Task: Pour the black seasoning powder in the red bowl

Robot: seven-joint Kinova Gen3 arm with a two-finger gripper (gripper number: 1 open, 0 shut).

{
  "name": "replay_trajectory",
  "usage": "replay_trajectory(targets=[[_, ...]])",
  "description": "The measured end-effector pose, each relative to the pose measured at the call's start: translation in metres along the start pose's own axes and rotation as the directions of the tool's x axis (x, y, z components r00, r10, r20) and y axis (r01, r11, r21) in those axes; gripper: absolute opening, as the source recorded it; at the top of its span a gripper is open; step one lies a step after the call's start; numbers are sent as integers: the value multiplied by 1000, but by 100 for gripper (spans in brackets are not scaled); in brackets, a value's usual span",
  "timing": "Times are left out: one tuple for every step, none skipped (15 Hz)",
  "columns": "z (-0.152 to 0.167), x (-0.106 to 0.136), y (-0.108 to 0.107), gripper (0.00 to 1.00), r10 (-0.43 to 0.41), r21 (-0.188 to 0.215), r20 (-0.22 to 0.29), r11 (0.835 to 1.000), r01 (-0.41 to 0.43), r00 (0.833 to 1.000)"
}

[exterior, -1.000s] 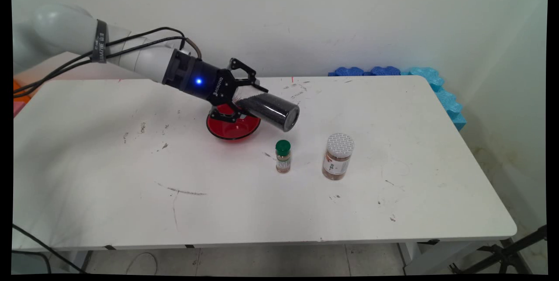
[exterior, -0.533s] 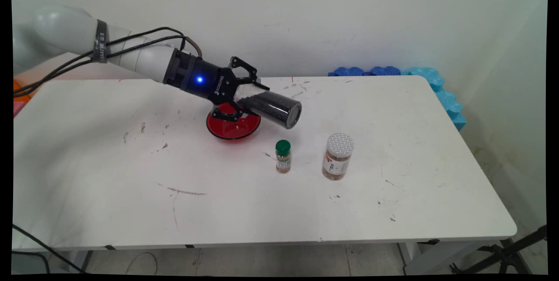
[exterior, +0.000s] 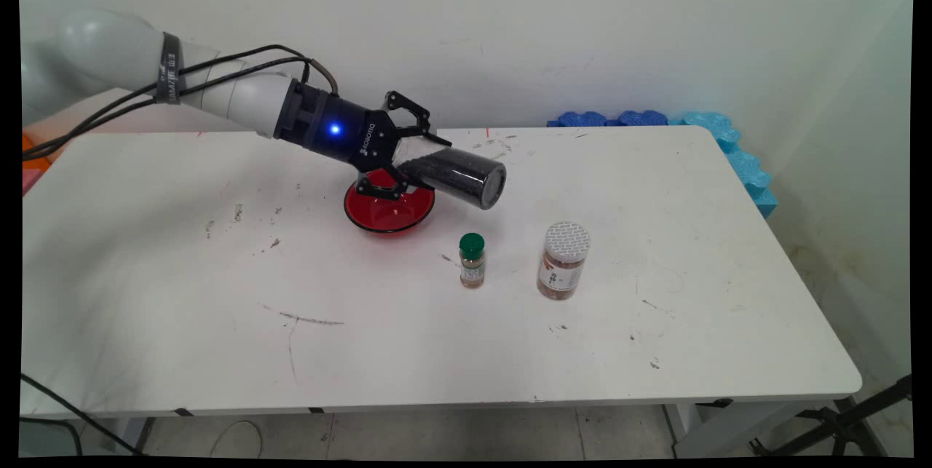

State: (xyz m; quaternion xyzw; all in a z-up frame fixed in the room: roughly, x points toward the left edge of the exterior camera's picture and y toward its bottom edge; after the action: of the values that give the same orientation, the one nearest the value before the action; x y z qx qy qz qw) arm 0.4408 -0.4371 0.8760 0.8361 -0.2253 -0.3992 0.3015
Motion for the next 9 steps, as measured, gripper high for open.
replay_trajectory(targets=[[0, 0, 0, 0, -5, -2, 1, 1000, 5, 1000], [0, 0, 0, 0, -11, -5, 1, 1000, 11, 1000], [0, 0, 0, 0, -18, -9, 2, 1000, 18, 1000], [0, 0, 1, 0, -24, -12, 2, 1000, 24, 1000], [0, 0, 1, 0, -32, -16, 3, 999, 32, 999], [0, 0, 1, 0, -40, -21, 3, 999, 40, 999], [0, 0, 2, 0, -48, -25, 4, 999, 48, 999], [0, 0, 3, 0, -58, -31, 4, 998, 58, 998], [0, 0, 3, 0, -66, -35, 5, 997, 66, 998]])
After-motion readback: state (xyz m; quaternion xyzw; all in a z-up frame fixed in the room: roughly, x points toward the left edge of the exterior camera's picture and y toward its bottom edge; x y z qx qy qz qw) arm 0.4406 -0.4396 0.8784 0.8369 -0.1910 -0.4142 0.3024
